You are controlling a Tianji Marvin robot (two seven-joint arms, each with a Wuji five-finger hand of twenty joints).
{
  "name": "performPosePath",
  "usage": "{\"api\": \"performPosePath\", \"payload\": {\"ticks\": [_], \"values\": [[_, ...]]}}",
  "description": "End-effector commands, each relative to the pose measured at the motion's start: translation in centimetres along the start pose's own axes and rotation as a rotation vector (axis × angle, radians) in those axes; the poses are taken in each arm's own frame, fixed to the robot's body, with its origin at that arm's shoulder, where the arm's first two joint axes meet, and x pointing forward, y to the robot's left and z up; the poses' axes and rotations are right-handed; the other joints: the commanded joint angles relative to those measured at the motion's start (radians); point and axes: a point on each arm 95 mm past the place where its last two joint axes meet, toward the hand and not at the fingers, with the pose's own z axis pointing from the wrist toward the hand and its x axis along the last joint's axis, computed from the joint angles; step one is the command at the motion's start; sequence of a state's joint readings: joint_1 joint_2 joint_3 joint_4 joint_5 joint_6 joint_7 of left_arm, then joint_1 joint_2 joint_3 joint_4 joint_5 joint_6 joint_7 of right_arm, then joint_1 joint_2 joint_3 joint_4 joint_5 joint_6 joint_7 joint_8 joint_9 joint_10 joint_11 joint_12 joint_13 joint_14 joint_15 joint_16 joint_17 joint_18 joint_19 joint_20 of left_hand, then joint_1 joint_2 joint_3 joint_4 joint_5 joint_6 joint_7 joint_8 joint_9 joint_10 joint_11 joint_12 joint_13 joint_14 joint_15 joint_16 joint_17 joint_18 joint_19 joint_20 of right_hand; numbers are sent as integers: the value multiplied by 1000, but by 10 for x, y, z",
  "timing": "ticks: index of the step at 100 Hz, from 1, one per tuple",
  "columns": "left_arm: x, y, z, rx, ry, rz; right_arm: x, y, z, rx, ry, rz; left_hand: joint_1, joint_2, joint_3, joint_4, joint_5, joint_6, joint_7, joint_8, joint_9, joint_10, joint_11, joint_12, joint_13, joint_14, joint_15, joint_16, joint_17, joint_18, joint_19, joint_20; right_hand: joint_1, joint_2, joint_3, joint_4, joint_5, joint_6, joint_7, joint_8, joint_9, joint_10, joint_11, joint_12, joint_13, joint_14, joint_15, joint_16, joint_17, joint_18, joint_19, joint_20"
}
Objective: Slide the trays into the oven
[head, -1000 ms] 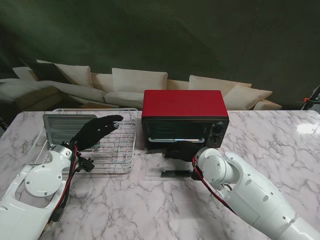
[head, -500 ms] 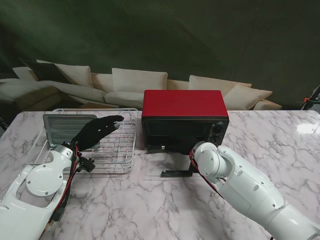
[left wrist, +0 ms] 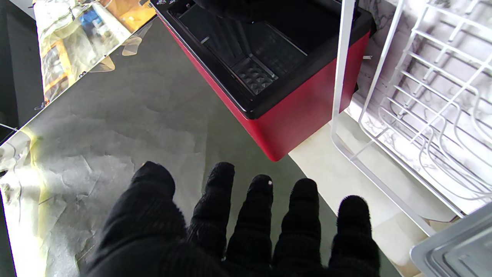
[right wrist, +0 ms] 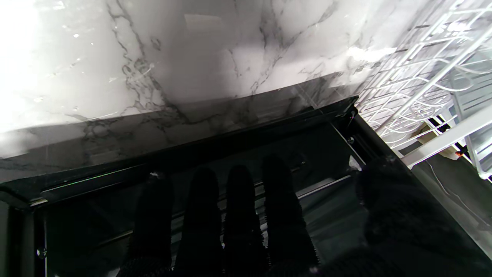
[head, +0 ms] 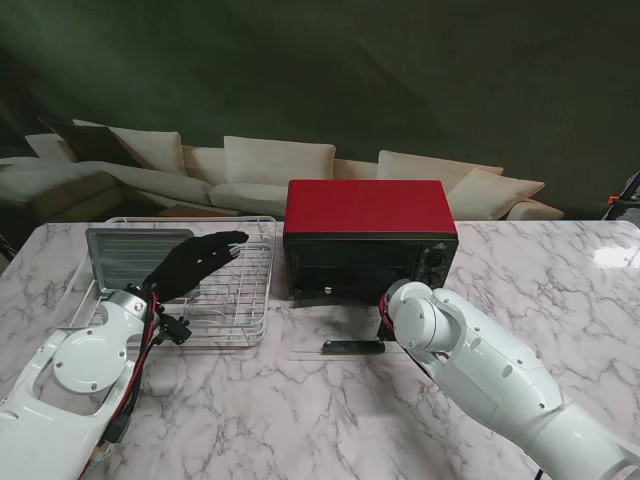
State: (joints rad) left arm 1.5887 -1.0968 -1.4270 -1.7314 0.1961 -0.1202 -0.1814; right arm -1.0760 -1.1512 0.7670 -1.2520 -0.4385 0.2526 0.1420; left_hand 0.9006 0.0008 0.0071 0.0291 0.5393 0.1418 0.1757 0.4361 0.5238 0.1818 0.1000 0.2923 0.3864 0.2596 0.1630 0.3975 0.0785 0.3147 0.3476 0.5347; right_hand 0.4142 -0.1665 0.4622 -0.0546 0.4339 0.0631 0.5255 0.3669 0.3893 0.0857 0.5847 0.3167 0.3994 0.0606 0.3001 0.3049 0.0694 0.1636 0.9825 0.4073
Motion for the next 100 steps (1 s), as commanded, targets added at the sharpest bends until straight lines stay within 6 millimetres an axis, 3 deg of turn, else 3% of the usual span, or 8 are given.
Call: {"api": "performPosePath", "payload": {"ticks": [1,45,100], "values": [[-1,3,1,-14,-4,-7,-1,-1,-3,-4,-3,-5,20,40,-33,-26,5,6,-9,5,25,-1,-12,12,-7,-3,-2,11,-1,0,-21,25,-48,-12,20,10,11,-43,32,30,7,-2,37,25,16,11,34,22,-1,16,19,29],[-3,0,0,-11,-8,2,1,-8,-34,-5,67,-11,20,40,-33,-26,6,6,-9,5,25,0,-12,12,-7,-4,-2,12,-1,2,-23,26,-49,5,-4,9,-1,-57,39,51,30,3,37,51,41,20,50,34,9,34,16,52],[-6,-6,-5,10,-15,16,16,-19,-125,-122,199,76,21,40,-33,-26,10,8,-8,6,25,0,-12,12,-6,-2,-2,12,-1,1,-27,26,-23,21,-65,15,40,-36,-16,45,111,26,-8,45,98,51,34,33,33,75,14,59]]}}
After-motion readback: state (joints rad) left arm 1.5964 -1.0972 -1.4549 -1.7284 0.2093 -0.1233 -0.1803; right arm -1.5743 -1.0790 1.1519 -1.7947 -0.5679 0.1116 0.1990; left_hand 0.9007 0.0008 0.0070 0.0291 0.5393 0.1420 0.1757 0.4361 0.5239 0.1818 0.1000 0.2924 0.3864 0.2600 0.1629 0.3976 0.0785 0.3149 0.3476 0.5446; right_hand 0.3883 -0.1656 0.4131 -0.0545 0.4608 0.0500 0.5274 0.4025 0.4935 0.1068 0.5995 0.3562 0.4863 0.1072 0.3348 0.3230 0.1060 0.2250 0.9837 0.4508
